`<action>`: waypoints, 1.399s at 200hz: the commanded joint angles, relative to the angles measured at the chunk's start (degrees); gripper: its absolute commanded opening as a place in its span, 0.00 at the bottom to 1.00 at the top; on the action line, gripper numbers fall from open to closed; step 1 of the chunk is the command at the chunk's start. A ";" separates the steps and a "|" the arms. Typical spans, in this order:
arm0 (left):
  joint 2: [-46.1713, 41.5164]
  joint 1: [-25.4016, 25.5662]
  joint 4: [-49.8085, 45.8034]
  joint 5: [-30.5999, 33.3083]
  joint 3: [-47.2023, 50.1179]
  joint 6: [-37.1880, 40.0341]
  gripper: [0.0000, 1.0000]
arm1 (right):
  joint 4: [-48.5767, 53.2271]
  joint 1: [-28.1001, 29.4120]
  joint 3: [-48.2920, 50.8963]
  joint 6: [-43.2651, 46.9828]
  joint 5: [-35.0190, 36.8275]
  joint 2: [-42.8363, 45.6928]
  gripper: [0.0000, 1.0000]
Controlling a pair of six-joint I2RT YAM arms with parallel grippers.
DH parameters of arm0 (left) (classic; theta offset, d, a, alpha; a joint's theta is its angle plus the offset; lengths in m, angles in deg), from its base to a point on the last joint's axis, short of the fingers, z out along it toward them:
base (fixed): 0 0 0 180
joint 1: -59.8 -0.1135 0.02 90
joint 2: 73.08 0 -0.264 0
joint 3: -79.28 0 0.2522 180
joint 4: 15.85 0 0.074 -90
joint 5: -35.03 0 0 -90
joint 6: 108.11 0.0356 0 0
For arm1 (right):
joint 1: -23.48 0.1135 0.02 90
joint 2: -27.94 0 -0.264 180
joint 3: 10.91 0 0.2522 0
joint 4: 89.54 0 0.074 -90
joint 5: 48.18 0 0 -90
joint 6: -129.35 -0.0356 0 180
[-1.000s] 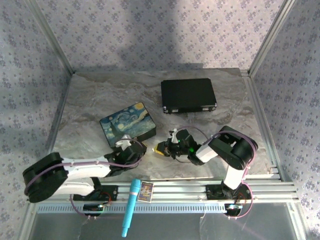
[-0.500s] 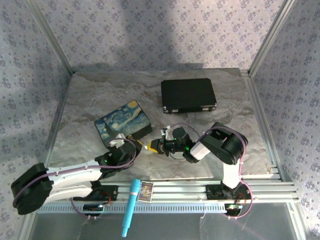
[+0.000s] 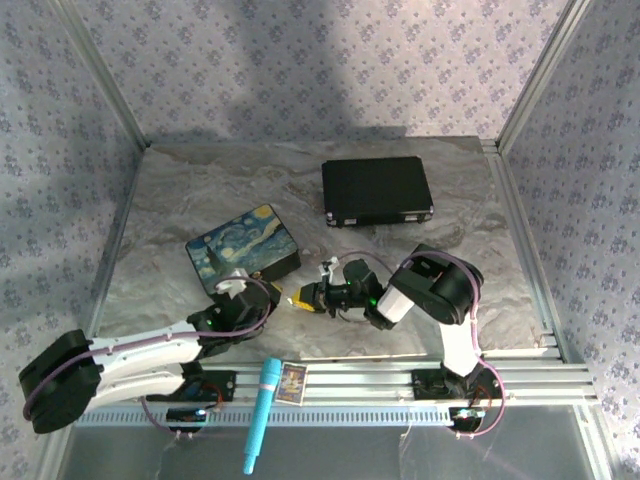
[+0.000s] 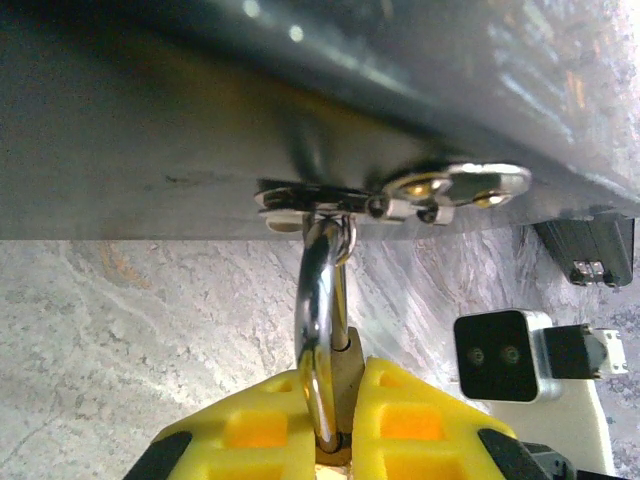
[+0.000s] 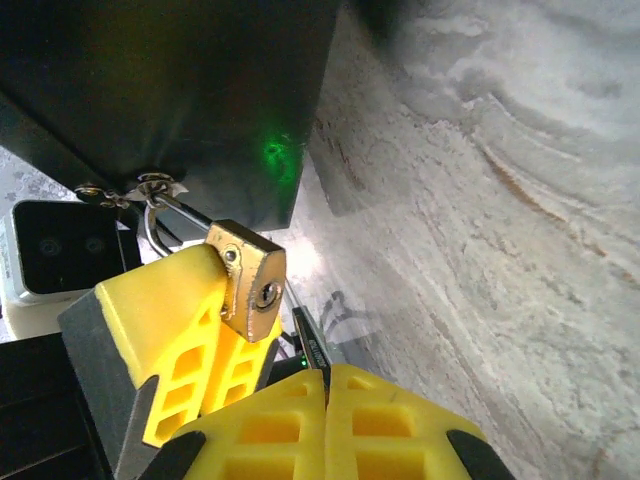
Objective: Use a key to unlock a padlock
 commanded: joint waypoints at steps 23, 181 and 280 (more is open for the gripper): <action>-0.84 -0.55 5.91 -0.28 -0.24 0.63 0.00 | -4.59 -0.50 -1.47 -1.15 -1.49 -1.20 0.00; 2.10 -0.55 14.63 -5.22 0.18 1.08 0.00 | -9.27 -3.73 -5.45 -1.66 -6.99 -6.47 0.00; 4.52 -1.41 20.62 -9.65 -0.96 4.10 0.00 | -9.37 -5.98 -9.74 -3.73 -13.34 -8.64 0.00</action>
